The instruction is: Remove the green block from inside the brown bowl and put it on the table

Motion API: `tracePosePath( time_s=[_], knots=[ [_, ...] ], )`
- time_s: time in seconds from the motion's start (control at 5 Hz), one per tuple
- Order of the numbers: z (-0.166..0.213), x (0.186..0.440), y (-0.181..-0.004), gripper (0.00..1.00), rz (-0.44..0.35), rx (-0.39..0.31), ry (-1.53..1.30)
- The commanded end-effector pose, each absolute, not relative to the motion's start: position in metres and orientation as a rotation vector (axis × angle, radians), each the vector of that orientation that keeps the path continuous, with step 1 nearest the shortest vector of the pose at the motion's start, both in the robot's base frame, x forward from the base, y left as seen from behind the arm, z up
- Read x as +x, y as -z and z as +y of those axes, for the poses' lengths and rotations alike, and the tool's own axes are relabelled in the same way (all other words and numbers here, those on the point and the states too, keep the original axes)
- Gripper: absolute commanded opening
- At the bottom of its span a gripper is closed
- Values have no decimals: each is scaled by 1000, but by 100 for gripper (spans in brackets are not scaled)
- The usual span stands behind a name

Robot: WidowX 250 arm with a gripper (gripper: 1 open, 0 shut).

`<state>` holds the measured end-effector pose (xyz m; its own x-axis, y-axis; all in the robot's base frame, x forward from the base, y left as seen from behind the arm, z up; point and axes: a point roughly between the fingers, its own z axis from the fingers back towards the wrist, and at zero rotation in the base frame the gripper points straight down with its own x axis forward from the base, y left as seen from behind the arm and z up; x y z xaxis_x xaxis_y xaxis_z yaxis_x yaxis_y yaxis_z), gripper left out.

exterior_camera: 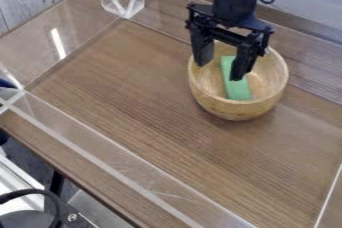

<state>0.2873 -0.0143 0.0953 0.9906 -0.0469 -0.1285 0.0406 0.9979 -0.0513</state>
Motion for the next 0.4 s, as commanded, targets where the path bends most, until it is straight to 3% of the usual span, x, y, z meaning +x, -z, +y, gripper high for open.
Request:
tracePosePath(
  time_s=[0.0, 0.2],
  knots=[
    [-14, 296, -102, 100, 60, -44, 29],
    [-13, 294, -93, 100, 54, -41, 0]
  ],
)
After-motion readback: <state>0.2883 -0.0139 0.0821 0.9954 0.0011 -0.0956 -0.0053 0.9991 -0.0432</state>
